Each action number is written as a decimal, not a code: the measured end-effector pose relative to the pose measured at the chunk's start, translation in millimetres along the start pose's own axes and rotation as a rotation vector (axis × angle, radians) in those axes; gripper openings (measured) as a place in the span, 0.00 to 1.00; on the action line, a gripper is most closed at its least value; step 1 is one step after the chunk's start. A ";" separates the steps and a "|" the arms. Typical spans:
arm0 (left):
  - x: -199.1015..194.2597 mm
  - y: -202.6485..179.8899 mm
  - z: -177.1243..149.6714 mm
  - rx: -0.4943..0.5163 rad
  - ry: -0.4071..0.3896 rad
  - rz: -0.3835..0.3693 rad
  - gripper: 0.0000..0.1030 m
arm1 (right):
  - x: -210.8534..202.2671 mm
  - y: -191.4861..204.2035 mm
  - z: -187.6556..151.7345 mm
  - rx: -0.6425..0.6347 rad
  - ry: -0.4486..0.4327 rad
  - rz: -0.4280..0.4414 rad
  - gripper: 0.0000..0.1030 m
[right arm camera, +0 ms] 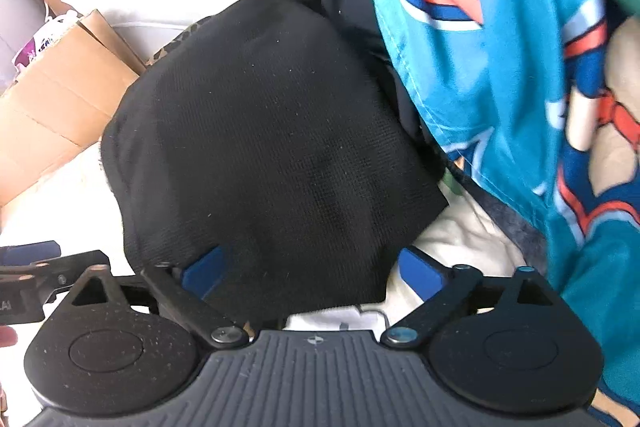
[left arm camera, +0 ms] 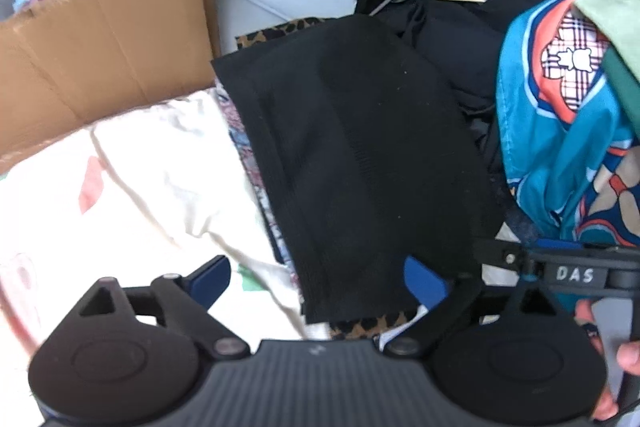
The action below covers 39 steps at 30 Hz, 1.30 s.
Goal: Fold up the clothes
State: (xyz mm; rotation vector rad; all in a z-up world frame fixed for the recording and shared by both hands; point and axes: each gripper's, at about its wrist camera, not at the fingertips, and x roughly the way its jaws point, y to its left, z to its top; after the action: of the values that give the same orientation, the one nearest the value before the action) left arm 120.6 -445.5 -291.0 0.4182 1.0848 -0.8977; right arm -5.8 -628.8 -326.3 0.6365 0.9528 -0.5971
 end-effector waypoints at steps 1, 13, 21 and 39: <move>-7.3 0.0 0.4 -0.003 0.000 0.004 0.94 | -5.8 -0.7 0.8 0.006 0.006 0.002 0.97; -103.8 5.4 16.6 -0.056 0.003 0.071 0.99 | -93.3 21.4 16.6 0.042 0.050 -0.001 0.99; -167.7 0.6 19.0 -0.057 -0.008 0.086 0.99 | -153.5 40.2 21.8 0.008 0.047 -0.001 0.99; -288.7 24.3 6.8 -0.134 -0.085 0.229 0.99 | -274.7 76.2 33.6 -0.057 -0.036 0.016 0.99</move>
State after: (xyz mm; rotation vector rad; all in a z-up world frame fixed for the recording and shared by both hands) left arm 93.5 -314.9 -33.7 0.3812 0.9905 -0.6307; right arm -57.5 -552.3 -54.4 0.5803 0.9276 -0.5631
